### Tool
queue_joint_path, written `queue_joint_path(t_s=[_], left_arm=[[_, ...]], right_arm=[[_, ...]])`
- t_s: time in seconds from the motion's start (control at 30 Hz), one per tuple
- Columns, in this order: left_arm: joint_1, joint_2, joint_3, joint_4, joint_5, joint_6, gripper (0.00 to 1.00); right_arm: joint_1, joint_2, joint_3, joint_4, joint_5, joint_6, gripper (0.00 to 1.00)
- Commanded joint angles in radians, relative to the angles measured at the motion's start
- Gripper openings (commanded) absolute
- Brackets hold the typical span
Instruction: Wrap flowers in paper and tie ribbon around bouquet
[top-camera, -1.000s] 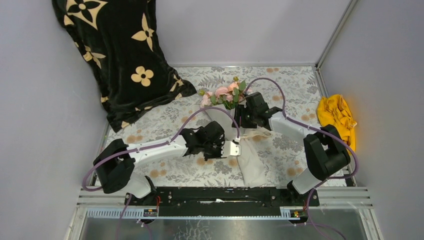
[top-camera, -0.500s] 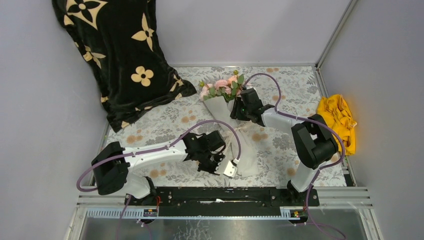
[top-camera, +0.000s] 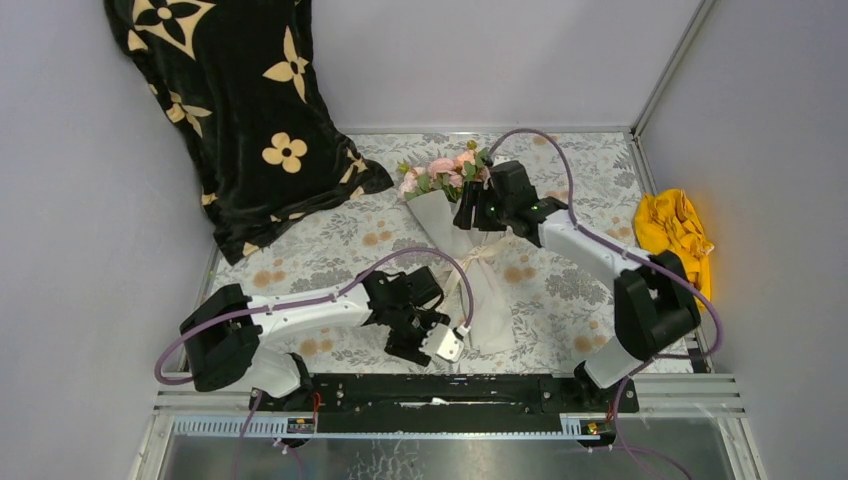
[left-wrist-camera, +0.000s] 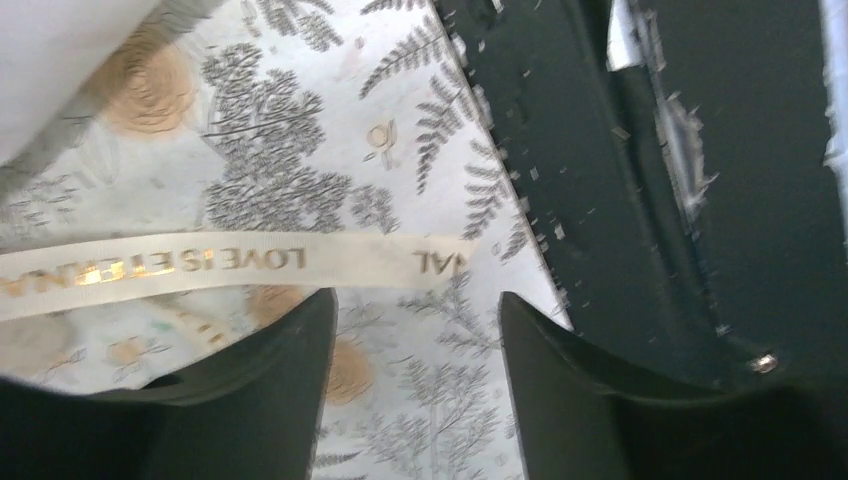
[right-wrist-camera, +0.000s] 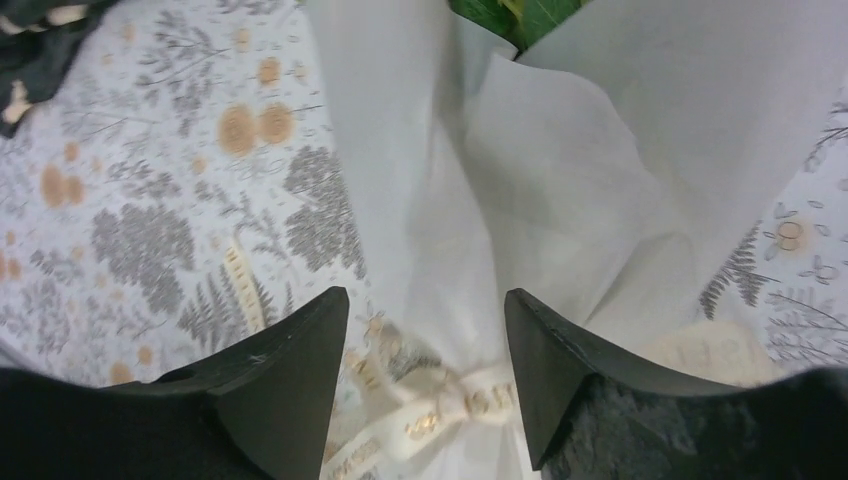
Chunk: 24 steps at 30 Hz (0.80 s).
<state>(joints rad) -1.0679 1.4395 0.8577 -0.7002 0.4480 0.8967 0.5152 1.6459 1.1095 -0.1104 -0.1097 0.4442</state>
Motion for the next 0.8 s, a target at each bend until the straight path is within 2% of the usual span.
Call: queue_joint_path(t_s=[0.0, 0.03, 0.07, 0.17, 0.2, 0.27, 0.3, 0.33, 0.37, 0.43, 0.57, 0.67, 0.77], left_arm=[[0.053, -0.037, 0.062, -0.043, -0.042, 0.037, 0.75], [0.077, -0.042, 0.073, -0.087, -0.033, 0.061, 0.88], [0.097, -0.051, 0.079, -0.125, -0.021, 0.092, 0.95], [0.179, -0.092, 0.07, -0.125, -0.004, 0.124, 0.95], [0.223, -0.093, 0.07, -0.056, 0.01, 0.061, 0.92], [0.309, -0.046, 0.089, 0.162, 0.007, -0.146, 0.63], [0.341, -0.009, 0.102, 0.252, -0.01, -0.248, 0.52], [0.367, 0.018, 0.106, 0.33, -0.03, -0.317, 0.47], [0.384, 0.035, 0.097, 0.406, -0.041, -0.357, 0.46], [0.393, 0.052, 0.063, 0.535, -0.053, -0.396, 0.52], [0.392, 0.132, 0.044, 0.684, -0.051, -0.48, 0.55], [0.378, 0.165, -0.001, 0.746, -0.053, -0.402, 0.64], [0.375, 0.204, -0.008, 0.778, -0.088, -0.359, 0.65]], right_arm=[[0.002, -0.171, 0.072, -0.141, -0.047, -0.093, 0.68], [0.002, -0.195, 0.074, -0.177, -0.034, -0.107, 0.69], [-0.001, -0.218, 0.073, -0.213, -0.012, -0.118, 0.7], [-0.042, -0.317, 0.021, -0.282, 0.079, -0.112, 0.72], [-0.074, -0.352, -0.021, -0.275, 0.099, -0.094, 0.73], [-0.174, -0.413, -0.121, -0.209, 0.082, -0.034, 0.72], [-0.215, -0.432, -0.175, -0.157, 0.052, -0.003, 0.71], [-0.24, -0.438, -0.227, -0.11, 0.034, 0.022, 0.7], [-0.254, -0.43, -0.249, -0.077, 0.03, 0.036, 0.69], [-0.262, -0.382, -0.255, -0.044, 0.025, 0.044, 0.69], [-0.278, -0.275, -0.243, 0.011, -0.008, 0.069, 0.69], [-0.282, -0.234, -0.264, 0.075, -0.011, 0.105, 0.68], [-0.282, -0.193, -0.272, 0.1, -0.012, 0.12, 0.68]])
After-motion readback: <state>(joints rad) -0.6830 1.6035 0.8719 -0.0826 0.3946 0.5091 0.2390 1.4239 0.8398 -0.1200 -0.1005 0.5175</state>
